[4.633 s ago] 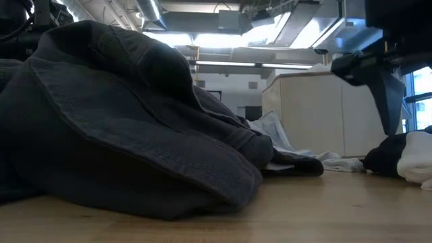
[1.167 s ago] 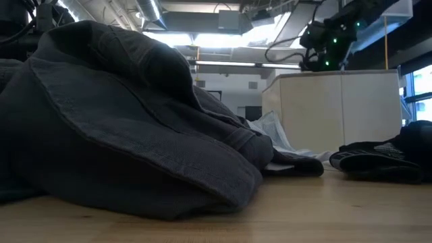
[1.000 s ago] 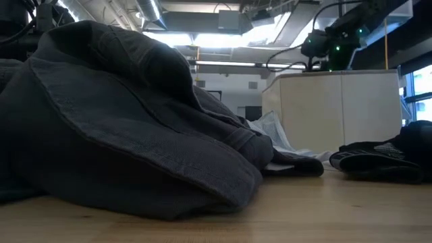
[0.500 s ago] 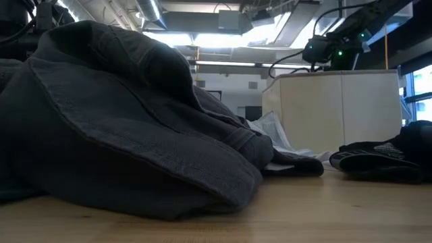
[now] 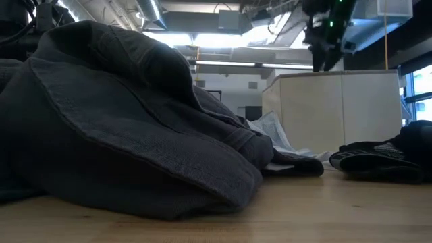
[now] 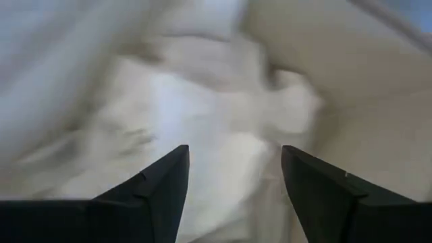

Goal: Sort clothes
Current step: Put the black underwear into the right laundry bin

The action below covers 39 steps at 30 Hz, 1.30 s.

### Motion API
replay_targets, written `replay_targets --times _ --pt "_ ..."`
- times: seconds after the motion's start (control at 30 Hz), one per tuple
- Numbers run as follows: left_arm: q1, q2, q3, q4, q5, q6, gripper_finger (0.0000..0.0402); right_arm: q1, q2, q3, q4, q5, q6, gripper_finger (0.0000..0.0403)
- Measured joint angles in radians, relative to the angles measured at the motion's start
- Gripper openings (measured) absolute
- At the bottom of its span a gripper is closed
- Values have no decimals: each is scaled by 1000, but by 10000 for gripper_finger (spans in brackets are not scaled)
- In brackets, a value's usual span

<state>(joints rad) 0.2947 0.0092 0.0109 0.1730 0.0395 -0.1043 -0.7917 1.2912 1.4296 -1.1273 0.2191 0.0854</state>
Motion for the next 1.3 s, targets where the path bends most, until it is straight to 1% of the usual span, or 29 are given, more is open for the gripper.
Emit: replay_targets --times 0.07,0.13,0.17,0.23,0.3,0.47,0.6,0.7,0.9,1.0,1.13,1.3 --pt "0 0 0 0 0 4 4 43 -6 35 -39 -85 21 236" --pt "0 0 0 0 0 7 4 112 -13 53 -62 -159 49 237" --pt "0 0 0 0 0 7 4 153 -19 56 -67 -183 69 237" --pt "0 0 0 0 0 7 4 243 -28 56 -78 -201 100 237" --pt "0 0 0 0 0 7 4 342 -31 56 -100 -198 135 237" --pt "0 0 0 -2 0 6 4 573 -31 29 -115 -152 225 237" --pt "0 0 0 -2 0 5 4 726 -30 -10 -111 -110 296 237" --pt "0 0 0 -3 0 6 4 819 -30 -55 -108 -74 353 237" --pt "0 0 0 -4 0 6 4 938 -30 -200 -64 -71 420 237" --pt "0 0 0 -4 0 7 4 975 -30 -301 7 -79 449 237" --pt "0 0 0 -4 0 7 4 1013 -30 -435 119 -122 475 237" --pt "0 0 0 -5 0 7 4 1071 -30 -551 188 -143 497 237"
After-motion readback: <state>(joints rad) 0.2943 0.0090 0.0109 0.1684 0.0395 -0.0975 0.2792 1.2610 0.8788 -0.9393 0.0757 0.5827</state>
